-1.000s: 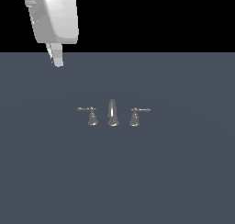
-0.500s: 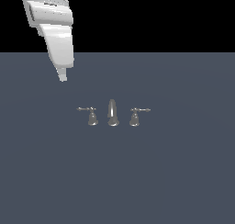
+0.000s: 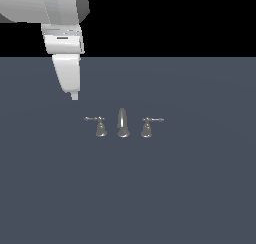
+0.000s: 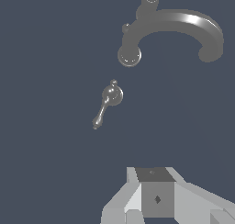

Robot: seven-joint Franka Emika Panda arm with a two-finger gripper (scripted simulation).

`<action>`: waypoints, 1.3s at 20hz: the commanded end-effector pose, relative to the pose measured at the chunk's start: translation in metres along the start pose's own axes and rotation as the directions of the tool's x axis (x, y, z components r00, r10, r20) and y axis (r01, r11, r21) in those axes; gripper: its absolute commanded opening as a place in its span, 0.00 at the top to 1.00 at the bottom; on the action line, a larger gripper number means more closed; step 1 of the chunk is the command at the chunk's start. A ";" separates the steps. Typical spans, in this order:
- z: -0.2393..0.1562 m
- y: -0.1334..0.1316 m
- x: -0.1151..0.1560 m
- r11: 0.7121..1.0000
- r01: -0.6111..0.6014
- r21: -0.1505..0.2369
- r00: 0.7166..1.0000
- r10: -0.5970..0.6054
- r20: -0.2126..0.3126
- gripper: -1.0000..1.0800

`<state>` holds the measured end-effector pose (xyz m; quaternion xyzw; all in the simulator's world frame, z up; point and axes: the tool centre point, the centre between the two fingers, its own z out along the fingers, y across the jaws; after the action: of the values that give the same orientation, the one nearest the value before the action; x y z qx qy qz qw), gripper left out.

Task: Turn on the faucet by rotating a designated handle.

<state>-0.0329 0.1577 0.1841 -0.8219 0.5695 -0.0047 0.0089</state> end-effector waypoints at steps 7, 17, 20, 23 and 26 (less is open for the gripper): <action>0.047 -0.037 0.017 0.986 -0.168 -0.008 0.986 0.168 -0.007 1.00; 0.093 -0.072 0.041 0.943 -0.332 -0.015 0.943 0.332 -0.012 1.00; 0.102 -0.078 0.046 0.932 -0.362 -0.016 0.932 0.362 -0.012 1.00; 0.107 -0.082 0.050 0.924 -0.382 -0.017 0.924 0.382 -0.012 1.00; 0.109 -0.084 0.052 0.920 -0.391 -0.017 0.920 0.391 -0.011 1.00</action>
<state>0.0640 0.1401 0.0776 -0.6940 0.7200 -0.0004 -0.0007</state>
